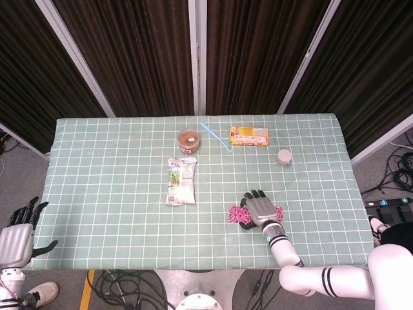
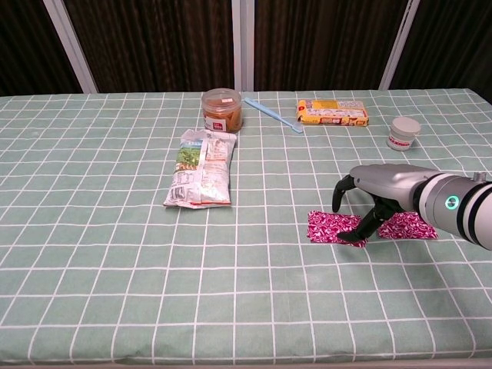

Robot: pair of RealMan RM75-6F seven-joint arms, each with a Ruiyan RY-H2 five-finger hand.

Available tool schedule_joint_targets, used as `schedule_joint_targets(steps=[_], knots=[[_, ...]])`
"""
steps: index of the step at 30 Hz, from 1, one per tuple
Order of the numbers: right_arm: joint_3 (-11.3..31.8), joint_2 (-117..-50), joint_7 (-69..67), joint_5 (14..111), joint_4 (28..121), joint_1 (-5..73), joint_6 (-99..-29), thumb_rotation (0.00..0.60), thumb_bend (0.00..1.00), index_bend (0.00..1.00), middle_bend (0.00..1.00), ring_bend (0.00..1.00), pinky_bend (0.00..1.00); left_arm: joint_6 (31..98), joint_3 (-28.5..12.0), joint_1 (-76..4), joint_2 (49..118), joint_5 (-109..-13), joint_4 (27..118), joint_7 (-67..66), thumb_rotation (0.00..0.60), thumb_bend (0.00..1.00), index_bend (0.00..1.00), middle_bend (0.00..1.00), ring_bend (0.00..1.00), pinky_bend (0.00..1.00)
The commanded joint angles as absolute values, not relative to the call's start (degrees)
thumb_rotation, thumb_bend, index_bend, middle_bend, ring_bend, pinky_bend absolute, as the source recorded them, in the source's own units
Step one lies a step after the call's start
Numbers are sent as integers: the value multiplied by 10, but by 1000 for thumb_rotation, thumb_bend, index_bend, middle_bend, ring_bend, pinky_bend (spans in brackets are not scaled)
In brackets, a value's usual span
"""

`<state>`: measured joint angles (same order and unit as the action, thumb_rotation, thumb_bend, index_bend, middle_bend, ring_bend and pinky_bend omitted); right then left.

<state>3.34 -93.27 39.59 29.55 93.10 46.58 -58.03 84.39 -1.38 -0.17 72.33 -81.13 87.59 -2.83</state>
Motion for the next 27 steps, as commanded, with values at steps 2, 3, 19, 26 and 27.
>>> schedule_joint_targets(steps=[2,3,19,26,27], knots=[[35,-931,390,298,933,463,-581,432,189,287,111,0,0,844,-14,-1,723,-811,876,-27,600,90,190,146,141,145],[37,-928,385,300,935,461,-584,430,189,286,111,0,0,845,-13,-1,723,-811,876,-27,600,90,190,146,141,145],[-27,-870,324,417,935,375,-635,423,171,285,110,0,0,845,-14,-3,722,-816,880,-29,600,90,190,146,141,145],[-26,-897,307,452,867,357,-623,425,170,286,107,0,0,845,-13,-2,718,-814,889,-33,600,90,190,146,141,145],[-25,-901,305,455,859,356,-620,425,171,286,107,0,0,845,-13,-1,717,-814,890,-34,600,90,190,146,141,145]])
